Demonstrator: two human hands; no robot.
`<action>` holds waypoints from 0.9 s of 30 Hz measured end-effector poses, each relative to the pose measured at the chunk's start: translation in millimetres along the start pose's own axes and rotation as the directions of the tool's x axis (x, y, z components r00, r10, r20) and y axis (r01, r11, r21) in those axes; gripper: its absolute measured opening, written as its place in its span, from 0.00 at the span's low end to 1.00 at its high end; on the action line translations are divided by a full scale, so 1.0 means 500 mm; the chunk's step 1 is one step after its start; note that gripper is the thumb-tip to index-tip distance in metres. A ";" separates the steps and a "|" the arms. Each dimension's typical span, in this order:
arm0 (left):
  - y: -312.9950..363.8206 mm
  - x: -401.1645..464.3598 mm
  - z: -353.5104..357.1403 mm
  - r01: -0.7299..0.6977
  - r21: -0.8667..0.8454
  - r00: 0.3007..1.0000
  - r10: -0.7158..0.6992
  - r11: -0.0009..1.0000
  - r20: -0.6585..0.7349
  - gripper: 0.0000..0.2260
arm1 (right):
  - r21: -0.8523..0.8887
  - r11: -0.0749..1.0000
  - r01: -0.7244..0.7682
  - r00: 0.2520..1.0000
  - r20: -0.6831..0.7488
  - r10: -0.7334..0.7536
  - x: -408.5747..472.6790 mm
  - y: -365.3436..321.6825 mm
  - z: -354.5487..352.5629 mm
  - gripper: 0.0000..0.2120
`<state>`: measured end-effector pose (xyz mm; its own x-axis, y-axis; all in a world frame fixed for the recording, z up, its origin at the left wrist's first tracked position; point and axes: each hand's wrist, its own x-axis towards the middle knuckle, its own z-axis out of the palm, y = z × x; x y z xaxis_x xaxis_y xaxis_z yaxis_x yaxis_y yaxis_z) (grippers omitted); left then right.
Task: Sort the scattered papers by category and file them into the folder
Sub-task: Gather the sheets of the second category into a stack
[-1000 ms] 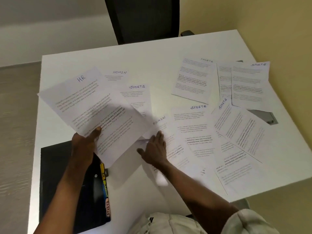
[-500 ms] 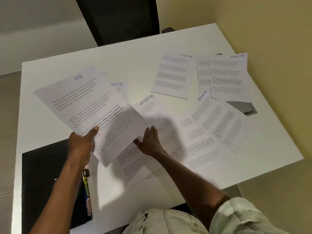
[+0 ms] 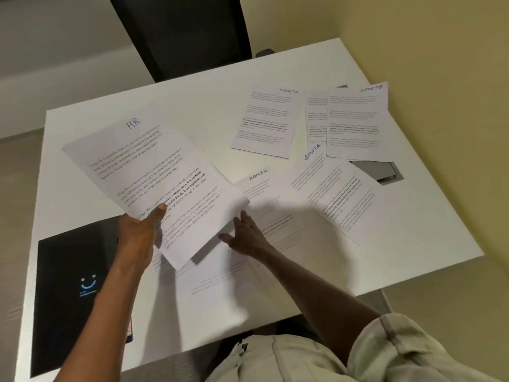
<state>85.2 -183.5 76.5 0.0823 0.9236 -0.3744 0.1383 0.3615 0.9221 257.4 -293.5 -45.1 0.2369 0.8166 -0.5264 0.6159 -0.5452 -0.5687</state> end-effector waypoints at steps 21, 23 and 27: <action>0.010 -0.098 -0.005 -0.055 -0.041 0.994 0.050 0.998 -0.102 0.09 | -0.445 0.840 -0.311 0.853 -0.520 0.040 -0.035 0.238 -0.112 0.19; 0.013 -0.106 -0.004 -0.051 -0.055 0.994 0.045 0.997 -0.102 0.15 | -0.462 0.884 -0.071 0.886 -0.437 -0.157 -0.039 0.219 -0.078 0.23; 0.017 -0.107 -0.016 -0.001 0.015 0.988 0.003 1.000 -0.153 0.11 | -0.489 0.783 0.383 0.872 -0.089 -0.482 -0.085 0.160 0.030 0.32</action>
<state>74.2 -228.7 105.3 -0.0696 0.9335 -0.3519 0.1533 0.3585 0.9208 285.1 -374.6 -77.7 -0.0235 0.9915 -0.1282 0.9409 -0.0214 -0.3379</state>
